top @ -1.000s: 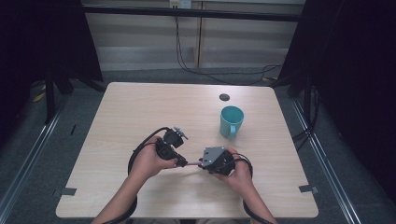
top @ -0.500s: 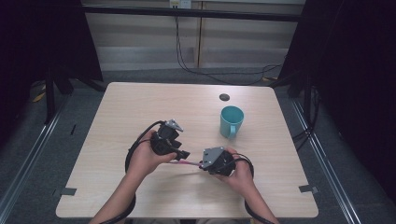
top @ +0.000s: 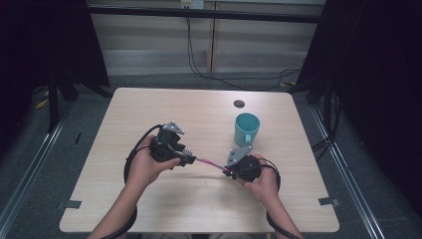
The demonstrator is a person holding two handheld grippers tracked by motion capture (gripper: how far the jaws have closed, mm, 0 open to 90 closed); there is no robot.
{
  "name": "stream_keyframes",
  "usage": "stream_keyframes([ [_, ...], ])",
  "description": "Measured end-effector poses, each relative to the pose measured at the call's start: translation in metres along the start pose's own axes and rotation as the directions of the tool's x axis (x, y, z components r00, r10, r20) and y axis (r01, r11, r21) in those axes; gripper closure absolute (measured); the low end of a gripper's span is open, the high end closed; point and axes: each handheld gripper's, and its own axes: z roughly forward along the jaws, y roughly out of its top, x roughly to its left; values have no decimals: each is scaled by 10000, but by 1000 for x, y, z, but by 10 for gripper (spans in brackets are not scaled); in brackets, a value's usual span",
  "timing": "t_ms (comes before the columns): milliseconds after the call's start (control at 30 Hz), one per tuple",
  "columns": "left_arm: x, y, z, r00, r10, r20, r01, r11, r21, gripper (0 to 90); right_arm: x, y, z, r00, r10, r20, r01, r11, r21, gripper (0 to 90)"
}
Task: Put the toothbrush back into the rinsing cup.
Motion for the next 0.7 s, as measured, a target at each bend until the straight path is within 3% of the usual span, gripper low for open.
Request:
stream_keyframes([
  [67, 1, -4, 1, 10000, -97, -19, 97, 9999, -88, 394, -3, -3, -3, 9975, 706, 34, -704, 9970, -324, 812],
  [267, 5, -10, 0, 9995, -298, -137, 295, 9994, -154, 398, -3, -4, -1, 9981, 618, 22, -617, 9979, -173, 811],
  [533, 7, -17, 2, 9988, -450, -175, 446, 9987, -226, 402, -8, -8, -4, 9910, 1340, 73, -1334, 9896, -529, 811],
  [700, 5, -19, 8, 9989, -455, -92, 453, 9988, -206, 403, -9, -5, -7, 9792, 2031, -42, -2025, 9746, -959, 811],
])
